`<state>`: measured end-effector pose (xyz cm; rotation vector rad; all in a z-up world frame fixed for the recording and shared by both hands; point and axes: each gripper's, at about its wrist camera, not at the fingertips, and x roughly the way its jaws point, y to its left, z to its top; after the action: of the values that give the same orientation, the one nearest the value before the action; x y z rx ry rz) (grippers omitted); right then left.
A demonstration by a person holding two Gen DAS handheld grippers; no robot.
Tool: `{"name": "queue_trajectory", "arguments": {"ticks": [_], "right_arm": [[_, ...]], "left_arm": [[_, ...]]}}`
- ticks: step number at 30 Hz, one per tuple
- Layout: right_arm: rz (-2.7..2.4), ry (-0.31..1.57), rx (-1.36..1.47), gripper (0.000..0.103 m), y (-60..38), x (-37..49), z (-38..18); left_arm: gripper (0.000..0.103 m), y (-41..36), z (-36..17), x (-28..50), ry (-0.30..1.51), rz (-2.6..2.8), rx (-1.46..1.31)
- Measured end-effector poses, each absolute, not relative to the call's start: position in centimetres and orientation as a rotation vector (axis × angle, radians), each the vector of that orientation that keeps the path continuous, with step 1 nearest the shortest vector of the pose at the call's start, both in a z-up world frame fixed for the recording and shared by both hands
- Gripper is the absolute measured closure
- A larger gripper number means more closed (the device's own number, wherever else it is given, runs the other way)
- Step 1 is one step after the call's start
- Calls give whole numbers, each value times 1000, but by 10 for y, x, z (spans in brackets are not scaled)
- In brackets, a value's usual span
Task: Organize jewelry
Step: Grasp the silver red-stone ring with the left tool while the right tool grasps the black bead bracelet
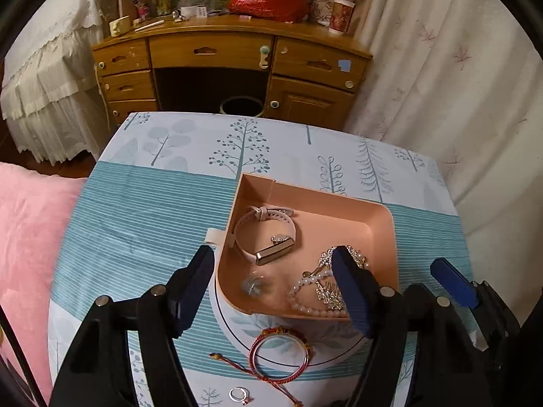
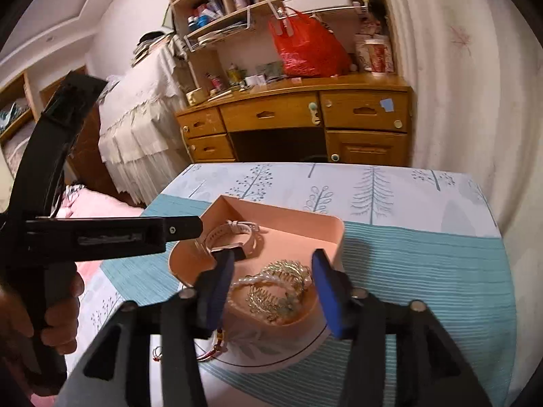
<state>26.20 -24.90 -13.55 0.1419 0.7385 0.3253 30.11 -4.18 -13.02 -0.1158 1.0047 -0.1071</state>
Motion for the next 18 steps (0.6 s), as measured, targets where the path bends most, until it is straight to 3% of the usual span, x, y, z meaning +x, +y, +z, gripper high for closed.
{"name": "queue_trajectory", "arguments": {"ticks": [4, 18], "right_arm": [[292, 767, 194, 33, -258, 257, -136], [26, 971, 399, 29, -256, 155, -177]], "left_arm": [[33, -31, -131, 299, 1037, -98, -121], [33, 8, -172, 218, 1089, -176, -85]]}}
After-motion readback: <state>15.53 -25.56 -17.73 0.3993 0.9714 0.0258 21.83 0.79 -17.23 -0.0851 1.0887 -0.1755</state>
